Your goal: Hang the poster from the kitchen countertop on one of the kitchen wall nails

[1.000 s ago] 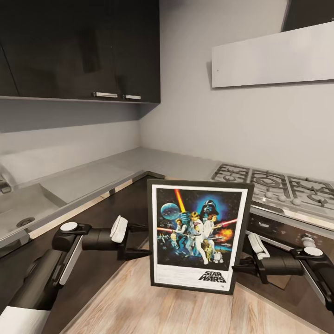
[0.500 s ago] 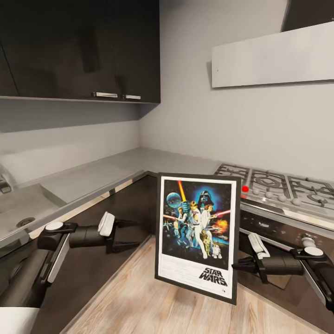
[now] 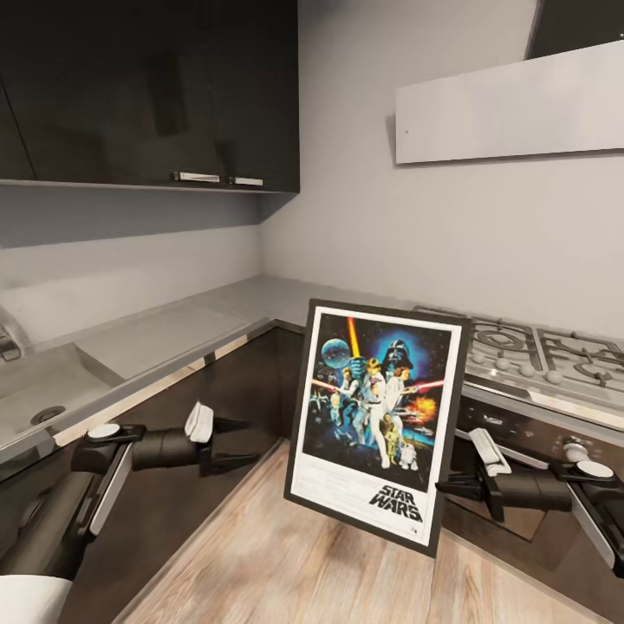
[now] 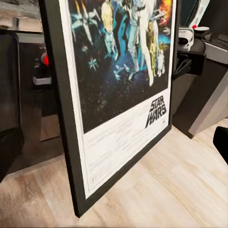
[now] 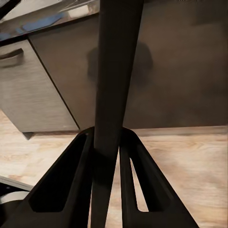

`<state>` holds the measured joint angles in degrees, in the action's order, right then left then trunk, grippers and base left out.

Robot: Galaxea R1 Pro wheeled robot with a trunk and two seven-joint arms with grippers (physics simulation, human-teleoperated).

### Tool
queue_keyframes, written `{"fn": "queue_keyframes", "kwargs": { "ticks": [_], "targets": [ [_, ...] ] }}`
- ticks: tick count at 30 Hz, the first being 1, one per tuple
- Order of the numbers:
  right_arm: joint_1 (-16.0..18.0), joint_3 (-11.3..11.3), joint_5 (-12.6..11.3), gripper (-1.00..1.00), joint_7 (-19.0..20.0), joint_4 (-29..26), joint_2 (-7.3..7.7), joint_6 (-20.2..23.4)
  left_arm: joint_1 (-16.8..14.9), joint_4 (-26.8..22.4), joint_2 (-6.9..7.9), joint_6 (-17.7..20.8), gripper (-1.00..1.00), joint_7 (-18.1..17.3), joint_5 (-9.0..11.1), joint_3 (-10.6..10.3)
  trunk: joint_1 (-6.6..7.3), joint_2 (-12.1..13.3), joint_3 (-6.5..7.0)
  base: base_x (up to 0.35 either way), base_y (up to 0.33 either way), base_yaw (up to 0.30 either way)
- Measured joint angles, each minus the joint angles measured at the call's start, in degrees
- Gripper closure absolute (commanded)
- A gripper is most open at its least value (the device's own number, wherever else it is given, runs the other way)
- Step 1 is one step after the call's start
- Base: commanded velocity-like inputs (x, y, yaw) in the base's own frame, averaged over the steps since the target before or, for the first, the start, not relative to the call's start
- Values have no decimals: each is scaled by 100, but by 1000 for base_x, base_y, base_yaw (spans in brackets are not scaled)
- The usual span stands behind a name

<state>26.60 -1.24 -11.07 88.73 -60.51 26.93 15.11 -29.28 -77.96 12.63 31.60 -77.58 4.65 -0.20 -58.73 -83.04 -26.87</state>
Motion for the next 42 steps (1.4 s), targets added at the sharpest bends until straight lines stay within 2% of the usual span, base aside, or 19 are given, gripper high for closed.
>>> {"fn": "queue_keyframes", "kwargs": {
  "ticks": [3, 4, 7, 9, 12, 19, 21, 24, 26, 28, 30, 34, 35, 38, 39, 41, 42],
  "targets": [
    [0, -35, -8, 100, -7, 3, 2, 4, 102, 15, -4, -7, -100, 230, 2, -2, 0, 0, 0, 0, 0, 0],
    [0, -107, -9, 100, -11, 6, 3, 6, 211, 19, -6, -28, -100, 365, 2, -5, 0, 0, 0, 0, 0, 0],
    [1, -192, -3, 100, -23, 10, 3, 4, 354, 30, -15, -232, -100, 470, 2, -9, 0, 0, 0, 0, 0, 0],
    [1, -233, 6, 100, -45, 11, 4, -9, 541, 134, -22, -599, -100, 675, 2, -11, 0, 0, 0, 0, 0, 0],
    [0, -247, 12, 100, -113, 11, 4, -17, 767, 255, -27, -933, -100, 1020, 12, -12, 0, 0, 0, 0, 0, 0],
    [-1, -261, 16, 100, -261, 12, 4, -29, 1219, 339, -56, -1309, -100, 1308, 23, -12, 0, 0, 0, 0, 0, 0],
    [-1, -262, 17, 100, -280, 12, 4, -33, 1443, 393, -57, -1631, -100, 1505, 33, -8, 0, 0, 0, 0, 0, 0],
    [-1, -262, 17, 100, -317, 12, 4, -40, 1653, 561, -54, -2027, -100, 1611, 52, -1, 0, 0, 0, 0, 0, 0],
    [-1, -259, 20, 100, -485, 12, 4, -42, 1715, 846, -49, -2229, -100, 1639, 214, 46, 0, 0, 0, 0, 0, 0],
    [-1, -257, 23, 100, -712, 12, 1, -46, 1755, 1295, -45, -2613, -100, 1654, 463, 162, 0, 0, 0, 0, 0, 0],
    [-1, -255, 25, 100, -806, 12, -2, -51, 1767, 1529, -43, -2878, -100, 1657, 569, 210, 0, 0, 0, 0, 0, 0],
    [-1, -252, 23, 100, -872, 8, -6, -58, 1776, 1914, -37, -3107, -100, 1657, 649, 260, 0, 0, 0, 0, 0, 0],
    [-1, -249, 24, 100, -888, 5, -13, -63, 1780, 2193, -34, -3189, -100, 1653, 667, 346, 0, 0, -1, 0, 0, 0],
    [-1, -247, 21, 100, -898, 6, -25, -67, 1782, 2480, -34, -3340, -100, 1650, 686, 472, 0, 0, 0, 0, 0, 0],
    [-1, -255, 19, 100, -906, 3, -33, -65, 1784, 3028, -34, -3689, -100, 1648, 760, 656, 0, 0, -1, 0, 0, 0],
    [-1, -273, 18, 100, -908, 3, -34, -66, 1785, 3275, -37, -3793, -100, 1648, 862, 752, 0, 0, 0, 0, 0, 0],
    [-1, -358, 18, 100, -907, 3, -37, -64, 1784, 3509, -39, -3906, -100, 1646, 1029, 847, 0, 0, 0, 0, 0, 0]
  ]
}}
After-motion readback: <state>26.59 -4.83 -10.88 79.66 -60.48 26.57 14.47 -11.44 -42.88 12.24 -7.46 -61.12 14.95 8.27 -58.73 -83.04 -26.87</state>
